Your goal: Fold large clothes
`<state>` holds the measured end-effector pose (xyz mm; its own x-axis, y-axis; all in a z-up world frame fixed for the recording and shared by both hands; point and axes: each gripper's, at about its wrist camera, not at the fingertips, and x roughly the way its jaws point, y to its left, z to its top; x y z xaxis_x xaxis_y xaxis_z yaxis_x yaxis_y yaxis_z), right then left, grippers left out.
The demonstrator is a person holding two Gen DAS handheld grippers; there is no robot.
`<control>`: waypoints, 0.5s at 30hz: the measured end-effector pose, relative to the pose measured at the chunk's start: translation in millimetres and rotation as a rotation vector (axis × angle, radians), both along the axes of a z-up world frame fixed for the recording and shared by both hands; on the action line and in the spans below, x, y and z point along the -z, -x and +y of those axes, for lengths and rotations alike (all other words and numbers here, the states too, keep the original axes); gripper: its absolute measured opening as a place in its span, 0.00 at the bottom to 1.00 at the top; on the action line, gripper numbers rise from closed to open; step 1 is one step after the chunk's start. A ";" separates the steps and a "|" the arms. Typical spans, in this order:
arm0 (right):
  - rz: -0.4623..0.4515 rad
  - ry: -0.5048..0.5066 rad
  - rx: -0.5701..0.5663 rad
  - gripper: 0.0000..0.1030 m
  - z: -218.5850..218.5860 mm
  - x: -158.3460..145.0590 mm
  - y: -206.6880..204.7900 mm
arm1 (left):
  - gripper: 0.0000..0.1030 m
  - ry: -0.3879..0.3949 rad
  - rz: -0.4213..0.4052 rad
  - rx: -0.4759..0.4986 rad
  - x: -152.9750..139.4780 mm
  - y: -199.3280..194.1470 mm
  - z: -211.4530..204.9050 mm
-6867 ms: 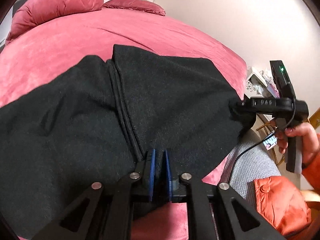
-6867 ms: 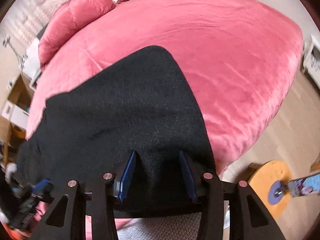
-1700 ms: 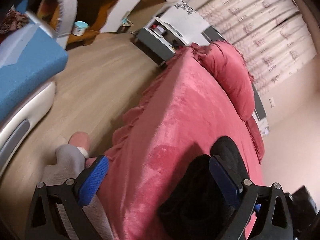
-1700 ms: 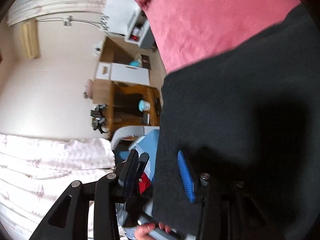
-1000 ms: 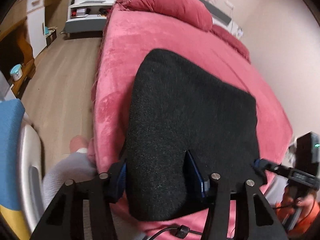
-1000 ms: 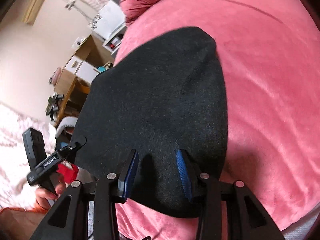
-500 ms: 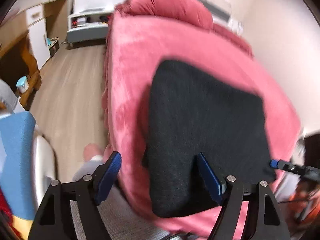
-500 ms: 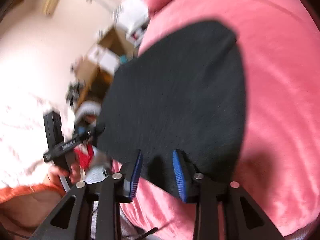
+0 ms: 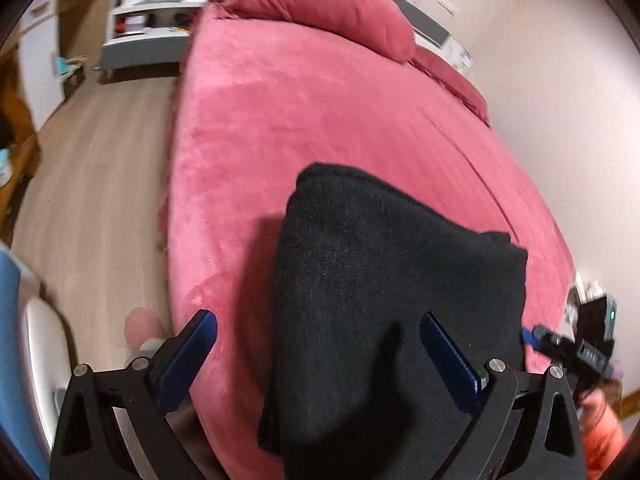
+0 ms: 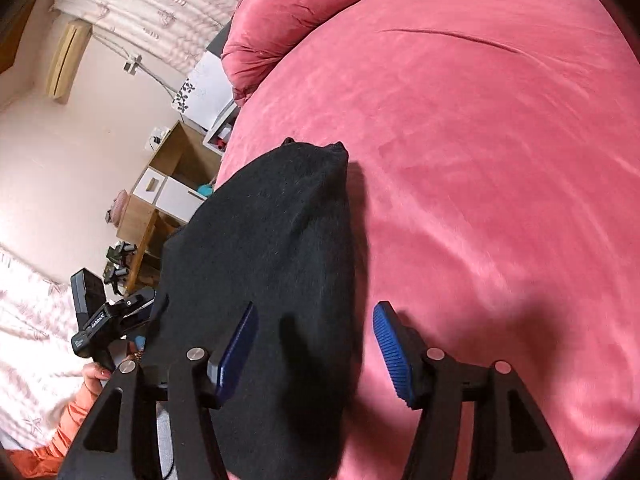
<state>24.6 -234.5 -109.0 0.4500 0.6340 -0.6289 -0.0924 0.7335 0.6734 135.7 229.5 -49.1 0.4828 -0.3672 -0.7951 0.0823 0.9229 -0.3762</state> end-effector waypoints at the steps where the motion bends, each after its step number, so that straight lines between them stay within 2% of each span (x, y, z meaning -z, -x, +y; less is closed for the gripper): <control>1: 0.000 0.009 -0.009 0.60 1.0 -0.8 -3.3 | 0.99 -0.008 0.015 0.025 6.2 -4.5 -1.8; 4: 0.025 -0.025 -0.053 0.60 7.6 6.7 -12.0 | 0.99 0.038 0.060 0.096 21.0 -10.0 -7.1; 8: 0.075 -0.164 -0.118 0.62 25.4 22.9 -25.9 | 1.00 0.108 0.142 0.172 43.1 -15.9 -8.5; 11: 0.121 -0.219 -0.118 0.62 30.9 35.5 -33.6 | 1.00 0.187 0.187 0.149 57.9 -20.7 -0.5; 13: 0.136 -0.225 -0.100 0.63 33.9 38.3 -37.6 | 1.00 0.163 0.180 0.145 56.6 -20.0 -6.6; 14: 0.142 -0.213 -0.098 0.63 35.9 37.1 -38.7 | 0.96 0.147 0.167 0.165 54.6 -18.0 -12.0; 15: 0.149 -0.187 -0.103 0.58 40.6 35.4 -41.3 | 0.87 0.137 0.148 0.194 52.1 -15.4 -19.1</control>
